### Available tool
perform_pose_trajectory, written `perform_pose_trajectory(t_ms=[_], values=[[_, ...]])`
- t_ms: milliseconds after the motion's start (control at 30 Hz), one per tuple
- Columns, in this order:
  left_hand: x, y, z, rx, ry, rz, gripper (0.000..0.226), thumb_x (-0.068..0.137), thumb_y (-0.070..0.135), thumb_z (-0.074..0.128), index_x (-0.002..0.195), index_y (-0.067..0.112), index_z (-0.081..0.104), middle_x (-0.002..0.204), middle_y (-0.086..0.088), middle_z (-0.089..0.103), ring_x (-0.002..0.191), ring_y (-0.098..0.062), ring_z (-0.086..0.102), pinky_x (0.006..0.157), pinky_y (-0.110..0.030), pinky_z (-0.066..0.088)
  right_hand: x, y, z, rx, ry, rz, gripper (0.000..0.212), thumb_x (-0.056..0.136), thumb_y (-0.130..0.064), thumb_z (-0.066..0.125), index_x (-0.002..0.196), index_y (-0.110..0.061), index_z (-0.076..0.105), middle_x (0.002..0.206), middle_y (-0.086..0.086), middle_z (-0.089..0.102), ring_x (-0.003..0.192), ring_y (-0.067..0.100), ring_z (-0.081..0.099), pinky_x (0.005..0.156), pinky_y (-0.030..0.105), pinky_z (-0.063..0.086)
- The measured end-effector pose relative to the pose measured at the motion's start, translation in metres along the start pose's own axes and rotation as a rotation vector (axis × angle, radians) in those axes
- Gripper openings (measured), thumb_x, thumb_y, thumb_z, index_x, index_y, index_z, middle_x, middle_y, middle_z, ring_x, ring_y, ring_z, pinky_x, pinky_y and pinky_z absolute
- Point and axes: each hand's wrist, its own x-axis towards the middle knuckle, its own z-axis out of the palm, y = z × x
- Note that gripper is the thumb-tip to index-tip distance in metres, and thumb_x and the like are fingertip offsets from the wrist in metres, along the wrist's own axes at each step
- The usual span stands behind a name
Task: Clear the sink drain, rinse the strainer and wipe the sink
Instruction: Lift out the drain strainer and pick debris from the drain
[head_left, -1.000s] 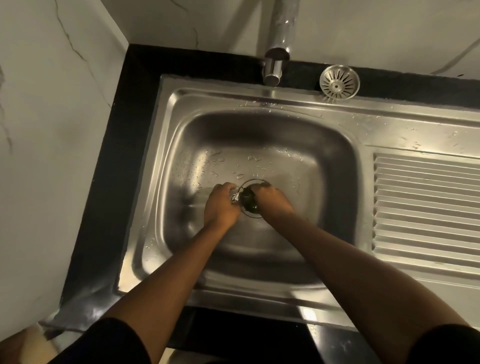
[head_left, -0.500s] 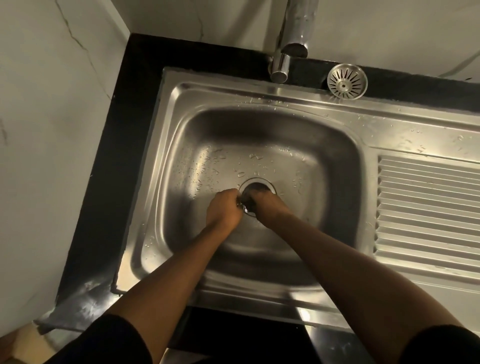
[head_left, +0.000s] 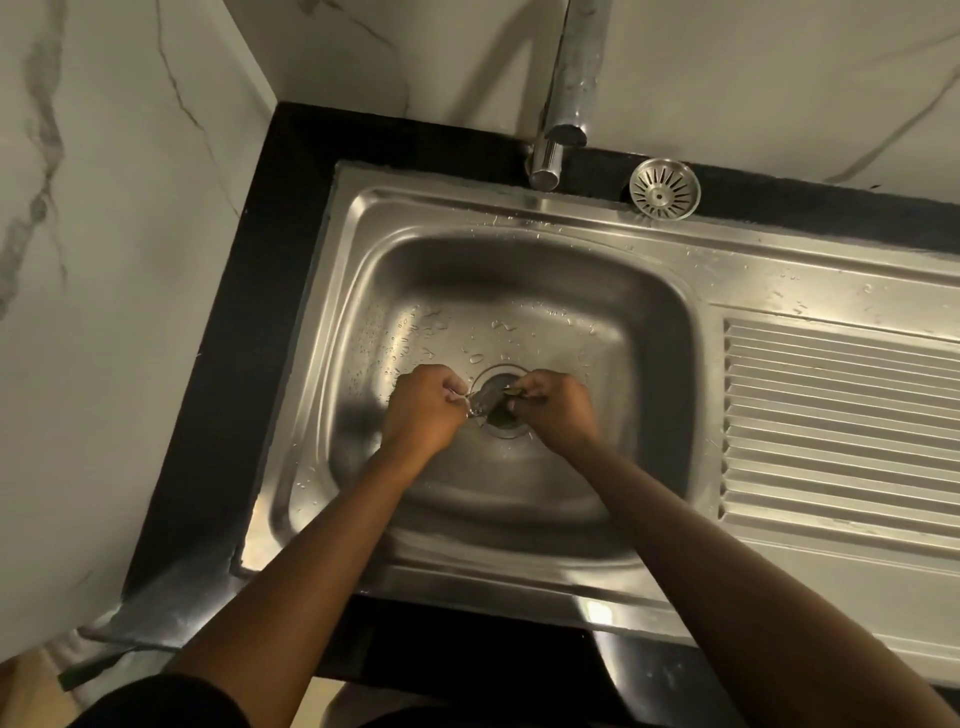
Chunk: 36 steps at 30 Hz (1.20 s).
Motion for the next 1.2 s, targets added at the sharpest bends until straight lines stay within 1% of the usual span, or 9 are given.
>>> perform_pose_trajectory(t_ms=[100, 200, 300, 467, 700, 800, 1000, 1100, 1200], values=[[-0.016, 0.010, -0.014, -0.056, 0.032, 0.044, 0.008, 0.088, 0.009, 0.079, 0.092, 0.014, 0.082, 0.090, 0.000, 0.080, 0.085, -0.015, 0.073, 0.084, -0.035, 0.062, -0.018, -0.006, -0.012, 0.134, 0.014, -0.001, 0.025, 0.081, -0.006, 0.085, 0.081, -0.030, 0.076, 0.076, -0.005, 0.077, 0.067, 0.010, 0.072, 0.068, 0.024, 0.055], [-0.035, 0.021, -0.027, -0.160, 0.051, 0.101, 0.005, 0.088, 0.008, 0.080, 0.090, 0.012, 0.082, 0.086, 0.002, 0.079, 0.081, -0.014, 0.074, 0.085, -0.039, 0.063, -0.038, -0.015, -0.025, 0.216, 0.033, -0.034, 0.023, 0.082, -0.006, 0.085, 0.081, -0.028, 0.076, 0.075, -0.006, 0.079, 0.066, 0.006, 0.073, 0.065, 0.022, 0.055], [-0.055, 0.034, -0.039, -0.287, 0.068, 0.122, 0.006, 0.087, 0.007, 0.081, 0.089, 0.012, 0.083, 0.081, 0.001, 0.079, 0.077, -0.021, 0.078, 0.083, -0.046, 0.066, -0.058, -0.029, -0.040, 0.293, 0.064, -0.079, 0.020, 0.084, -0.006, 0.084, 0.083, -0.024, 0.077, 0.076, -0.004, 0.080, 0.067, 0.007, 0.075, 0.064, 0.020, 0.059], [-0.082, 0.055, -0.057, -0.412, 0.136, 0.167, 0.008, 0.086, 0.005, 0.082, 0.091, 0.011, 0.083, 0.084, -0.004, 0.081, 0.077, -0.023, 0.079, 0.082, -0.049, 0.066, -0.089, -0.055, -0.067, 0.451, 0.074, -0.144, 0.019, 0.086, -0.002, 0.082, 0.086, -0.020, 0.078, 0.081, 0.004, 0.081, 0.073, 0.017, 0.075, 0.076, 0.033, 0.064], [-0.139, 0.064, -0.065, -0.466, 0.258, 0.173, 0.014, 0.084, 0.010, 0.086, 0.097, 0.013, 0.082, 0.087, -0.001, 0.081, 0.082, -0.018, 0.079, 0.086, -0.044, 0.066, -0.127, -0.071, -0.093, 0.500, -0.027, -0.249, 0.012, 0.087, -0.002, 0.082, 0.095, -0.011, 0.078, 0.088, 0.008, 0.082, 0.078, 0.018, 0.077, 0.073, 0.027, 0.063], [-0.171, 0.055, -0.061, -0.488, 0.339, 0.122, 0.016, 0.081, 0.010, 0.087, 0.095, 0.017, 0.081, 0.086, 0.004, 0.081, 0.082, -0.009, 0.077, 0.089, -0.038, 0.065, -0.142, -0.071, -0.095, 0.476, -0.092, -0.271, 0.012, 0.086, 0.000, 0.082, 0.096, -0.006, 0.078, 0.087, 0.009, 0.082, 0.078, 0.020, 0.077, 0.075, 0.032, 0.064], [-0.237, 0.023, -0.048, -0.578, 0.512, 0.001, 0.017, 0.084, 0.009, 0.086, 0.098, 0.016, 0.082, 0.090, -0.001, 0.082, 0.087, -0.019, 0.078, 0.093, -0.049, 0.064, -0.176, -0.072, -0.081, 0.399, -0.275, -0.330, 0.012, 0.087, 0.002, 0.080, 0.093, -0.009, 0.077, 0.082, 0.001, 0.082, 0.069, 0.007, 0.075, 0.066, 0.017, 0.059], [-0.274, -0.002, -0.039, -0.590, 0.595, -0.047, 0.014, 0.087, 0.012, 0.085, 0.099, 0.018, 0.083, 0.091, 0.002, 0.082, 0.088, -0.017, 0.079, 0.091, -0.049, 0.065, -0.196, -0.073, -0.063, 0.374, -0.356, -0.361, 0.016, 0.087, 0.001, 0.081, 0.092, -0.013, 0.077, 0.083, 0.000, 0.082, 0.073, 0.008, 0.078, 0.068, 0.016, 0.060], [-0.311, -0.033, -0.032, -0.620, 0.699, -0.117, 0.012, 0.090, 0.017, 0.082, 0.093, 0.029, 0.081, 0.086, 0.007, 0.082, 0.082, -0.013, 0.079, 0.087, -0.047, 0.066, -0.217, -0.076, -0.038, 0.344, -0.449, -0.365, 0.015, 0.086, 0.002, 0.082, 0.094, -0.009, 0.077, 0.086, 0.004, 0.082, 0.075, 0.011, 0.078, 0.068, 0.018, 0.060]])
